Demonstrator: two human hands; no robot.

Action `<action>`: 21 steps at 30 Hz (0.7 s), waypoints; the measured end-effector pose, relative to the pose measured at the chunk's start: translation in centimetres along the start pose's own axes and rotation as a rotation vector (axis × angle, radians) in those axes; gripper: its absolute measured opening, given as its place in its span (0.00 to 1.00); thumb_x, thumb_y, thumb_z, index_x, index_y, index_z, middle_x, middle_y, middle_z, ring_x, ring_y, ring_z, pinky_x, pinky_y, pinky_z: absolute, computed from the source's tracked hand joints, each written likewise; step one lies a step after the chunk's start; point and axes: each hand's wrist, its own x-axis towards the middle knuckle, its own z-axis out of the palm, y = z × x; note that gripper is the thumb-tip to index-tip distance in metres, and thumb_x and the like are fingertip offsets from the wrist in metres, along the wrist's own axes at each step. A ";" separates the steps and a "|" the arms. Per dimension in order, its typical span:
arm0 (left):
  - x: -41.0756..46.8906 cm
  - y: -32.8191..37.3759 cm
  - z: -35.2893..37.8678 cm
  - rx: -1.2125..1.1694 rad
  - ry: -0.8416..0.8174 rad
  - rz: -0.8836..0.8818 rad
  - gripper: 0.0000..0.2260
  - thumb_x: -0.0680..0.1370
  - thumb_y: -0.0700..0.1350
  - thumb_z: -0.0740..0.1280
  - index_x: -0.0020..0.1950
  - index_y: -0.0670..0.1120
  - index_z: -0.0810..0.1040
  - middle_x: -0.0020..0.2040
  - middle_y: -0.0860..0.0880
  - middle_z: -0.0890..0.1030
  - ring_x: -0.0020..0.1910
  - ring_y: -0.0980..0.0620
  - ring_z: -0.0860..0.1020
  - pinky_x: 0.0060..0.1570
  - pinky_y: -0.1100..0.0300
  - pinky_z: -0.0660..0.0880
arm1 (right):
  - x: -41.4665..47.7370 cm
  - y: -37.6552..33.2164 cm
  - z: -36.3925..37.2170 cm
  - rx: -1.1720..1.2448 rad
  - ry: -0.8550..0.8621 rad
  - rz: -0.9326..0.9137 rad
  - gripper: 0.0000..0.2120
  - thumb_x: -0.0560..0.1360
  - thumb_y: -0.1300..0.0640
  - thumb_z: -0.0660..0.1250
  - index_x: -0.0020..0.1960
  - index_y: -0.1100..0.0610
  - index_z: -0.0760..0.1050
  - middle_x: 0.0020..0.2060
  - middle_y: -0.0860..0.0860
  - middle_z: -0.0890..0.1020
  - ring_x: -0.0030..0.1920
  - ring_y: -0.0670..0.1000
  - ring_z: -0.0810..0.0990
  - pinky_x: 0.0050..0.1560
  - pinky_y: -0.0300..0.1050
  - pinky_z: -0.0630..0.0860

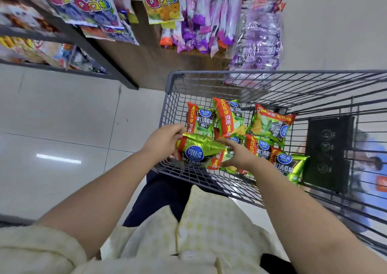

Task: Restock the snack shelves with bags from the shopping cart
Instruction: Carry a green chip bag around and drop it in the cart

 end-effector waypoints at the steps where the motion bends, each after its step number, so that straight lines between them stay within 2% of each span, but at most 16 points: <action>1: -0.3 0.3 -0.9 -0.069 0.059 -0.034 0.05 0.81 0.40 0.62 0.45 0.48 0.71 0.41 0.51 0.77 0.41 0.50 0.75 0.38 0.56 0.71 | -0.4 -0.6 -0.5 -0.023 -0.007 -0.009 0.45 0.68 0.64 0.77 0.77 0.45 0.57 0.74 0.50 0.65 0.73 0.55 0.63 0.68 0.51 0.67; 4: -1.2 0.0 -4.6 -0.358 0.192 -0.145 0.10 0.80 0.37 0.64 0.42 0.49 0.71 0.41 0.48 0.80 0.43 0.51 0.78 0.43 0.57 0.74 | -1.3 -3.8 -1.6 -0.079 -0.001 -0.120 0.49 0.68 0.62 0.78 0.77 0.40 0.53 0.76 0.47 0.61 0.75 0.51 0.60 0.71 0.49 0.62; 7: -2.8 -0.6 -8.7 -0.608 0.319 -0.251 0.14 0.80 0.34 0.63 0.39 0.49 0.70 0.38 0.48 0.79 0.41 0.50 0.77 0.47 0.52 0.76 | -2.2 -8.5 -2.0 -0.097 -0.023 -0.237 0.48 0.67 0.57 0.79 0.77 0.44 0.55 0.70 0.42 0.64 0.70 0.44 0.62 0.67 0.41 0.61; 10: -5.0 -1.5 -12.8 -0.782 0.402 -0.355 0.12 0.81 0.36 0.62 0.40 0.47 0.70 0.36 0.50 0.78 0.38 0.51 0.76 0.42 0.53 0.79 | -2.6 -13.4 -1.2 -0.041 -0.142 -0.307 0.39 0.64 0.53 0.80 0.70 0.49 0.65 0.65 0.45 0.74 0.63 0.47 0.74 0.65 0.42 0.69; 12: -6.9 -2.9 -15.3 -0.842 0.409 -0.448 0.08 0.82 0.40 0.63 0.43 0.47 0.70 0.40 0.50 0.77 0.39 0.51 0.77 0.42 0.56 0.78 | -2.6 -16.3 0.1 0.037 -0.220 -0.338 0.39 0.60 0.48 0.80 0.67 0.53 0.70 0.57 0.48 0.82 0.57 0.49 0.81 0.59 0.47 0.76; 13: -7.9 -3.8 -16.4 -0.878 0.415 -0.501 0.07 0.81 0.41 0.64 0.44 0.47 0.71 0.41 0.48 0.78 0.39 0.51 0.78 0.43 0.56 0.78 | -2.6 -17.7 0.9 0.078 -0.253 -0.336 0.40 0.60 0.48 0.79 0.67 0.56 0.70 0.55 0.51 0.83 0.55 0.51 0.82 0.56 0.50 0.78; 15: -10.0 -5.6 -18.4 -0.954 0.464 -0.576 0.05 0.80 0.43 0.66 0.44 0.47 0.74 0.42 0.47 0.80 0.39 0.51 0.80 0.44 0.55 0.79 | -2.7 -20.3 3.0 0.156 -0.332 -0.341 0.38 0.62 0.51 0.78 0.68 0.59 0.69 0.59 0.60 0.80 0.59 0.59 0.80 0.58 0.57 0.78; 16: -11.3 -6.5 -19.3 -1.007 0.502 -0.594 0.04 0.79 0.44 0.68 0.45 0.47 0.75 0.42 0.46 0.82 0.39 0.51 0.81 0.43 0.55 0.80 | -2.9 -21.7 4.3 0.195 -0.366 -0.346 0.37 0.63 0.54 0.78 0.68 0.60 0.68 0.60 0.61 0.79 0.59 0.60 0.79 0.58 0.56 0.78; 18: -13.8 -8.4 -21.1 -1.174 0.597 -0.587 0.08 0.78 0.49 0.70 0.49 0.46 0.75 0.44 0.45 0.83 0.41 0.50 0.82 0.42 0.55 0.81 | -3.1 -24.6 7.6 0.245 -0.403 -0.357 0.35 0.65 0.57 0.76 0.68 0.59 0.66 0.58 0.58 0.80 0.57 0.56 0.80 0.53 0.50 0.80; 21: -18.1 -12.2 -23.2 -1.377 0.689 -0.491 0.13 0.77 0.56 0.68 0.52 0.49 0.73 0.48 0.44 0.83 0.50 0.46 0.82 0.53 0.48 0.80 | -2.8 -29.2 13.2 0.278 -0.381 -0.382 0.34 0.67 0.59 0.74 0.70 0.61 0.65 0.57 0.58 0.79 0.54 0.55 0.81 0.50 0.48 0.80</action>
